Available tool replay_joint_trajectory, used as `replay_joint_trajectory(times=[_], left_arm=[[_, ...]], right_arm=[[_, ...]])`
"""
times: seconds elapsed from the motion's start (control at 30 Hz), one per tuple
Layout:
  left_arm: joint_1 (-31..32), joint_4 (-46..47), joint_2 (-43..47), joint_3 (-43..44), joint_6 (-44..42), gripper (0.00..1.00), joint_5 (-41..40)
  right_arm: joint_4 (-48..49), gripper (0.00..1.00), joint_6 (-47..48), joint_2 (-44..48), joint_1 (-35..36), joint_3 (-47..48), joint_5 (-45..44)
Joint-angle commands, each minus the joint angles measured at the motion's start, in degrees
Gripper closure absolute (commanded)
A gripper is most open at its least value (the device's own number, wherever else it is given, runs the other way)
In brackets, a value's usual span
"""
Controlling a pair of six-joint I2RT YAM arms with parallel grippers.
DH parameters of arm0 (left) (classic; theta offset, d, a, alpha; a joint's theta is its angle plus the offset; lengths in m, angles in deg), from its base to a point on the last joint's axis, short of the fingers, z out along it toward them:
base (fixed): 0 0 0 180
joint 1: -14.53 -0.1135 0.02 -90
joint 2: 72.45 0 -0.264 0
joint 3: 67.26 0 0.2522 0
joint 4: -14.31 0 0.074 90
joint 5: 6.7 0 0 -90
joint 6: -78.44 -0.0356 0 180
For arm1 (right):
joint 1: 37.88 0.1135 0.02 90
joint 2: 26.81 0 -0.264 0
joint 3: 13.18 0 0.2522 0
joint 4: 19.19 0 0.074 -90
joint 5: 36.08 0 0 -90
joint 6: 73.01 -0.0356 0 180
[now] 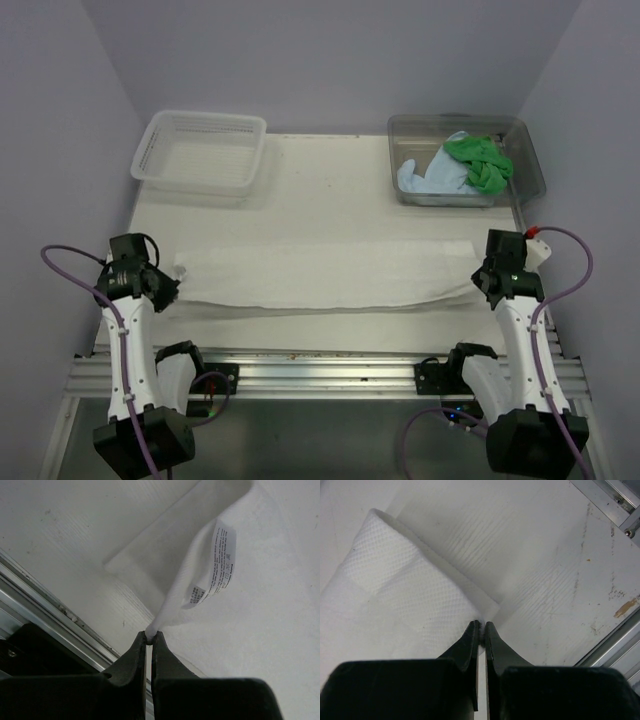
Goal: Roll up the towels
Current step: Fold the towel
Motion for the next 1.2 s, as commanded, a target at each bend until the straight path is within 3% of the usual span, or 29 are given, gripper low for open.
replay_joint_trajectory(times=[0.0, 0.23, 0.27, 0.3, 0.33, 0.4, 0.43, 0.47, 0.53, 0.7, 0.8, 0.9, 0.97, 1.17], left_arm=[[-0.6, 0.9, 0.6, -1.1, 1.4, 1.0, -1.4], [-0.6, 1.2, 0.3, -3.2, 2.0, 1.0, -0.9], [-0.7, 1.2, 0.0, -3.1, 1.8, 0.86, -0.8], [-0.7, 1.1, -0.3, -2.7, 1.9, 0.78, -0.9], [-0.6, 1.1, -0.5, -2.5, 1.7, 0.67, -0.9], [-0.6, 1.2, -1.1, -0.7, 1.4, 0.39, -1.3], [-0.6, 1.9, -1.4, 0.3, 1.0, 0.3, -1.6], [-0.6, 2.4, -1.8, 2.5, 0.1, 0.21, -1.6], [-0.6, 4.0, -2.4, 4.9, -1.1, 0.2, -2.3], [0.3, 11.2, -4.4, 8.4, -1.8, 0.23, 6.3], [3.7, 17.0, -8.3, 7.7, -0.5, 0.32, 11.6], [7.8, 21.3, -13.1, 5.9, 0.6, 0.39, 13.8], [8.8, 23.3, -16.4, 4.7, 0.6, 0.46, 14.5], [8.8, 27.5, -23.8, 3.8, -0.7, 0.49, 9.7]], right_arm=[[2.0, 1.0, 0.0, -0.8, -0.5, -0.8, -1.9], [4.1, 1.0, -0.6, -3.4, -0.5, -1.1, -1.3], [4.4, 0.99, -0.5, -3.7, -0.6, -1.0, -0.9], [4.9, 0.89, 0.2, -4.4, -0.5, -0.6, -0.1], [4.8, 0.64, 0.2, -4.7, -0.5, -0.2, 1.0], [4.9, 0.44, 0.9, -4.3, -0.5, 1.2, 2.2], [4.9, 0.32, 1.0, -4.1, -0.5, 1.6, 2.5], [5.0, 0.27, 1.2, -3.6, -0.5, 2.3, 3.2], [5.1, 0.23, 2.3, -2.9, -0.5, 3.4, 3.3], [7.5, 0.27, 3.8, -4.3, -0.4, 5.6, 9.3], [9.9, 0.36, 4.6, -7.9, -0.1, 5.7, 13.3], [12.0, 0.55, 5.9, -13.0, 0.3, 6.7, 16.2], [13.0, 0.57, 6.6, -18.1, 0.3, 8.1, 17.5], [16.5, 0.68, 7.9, -28.9, 0.2, 12.0, 22.4]])
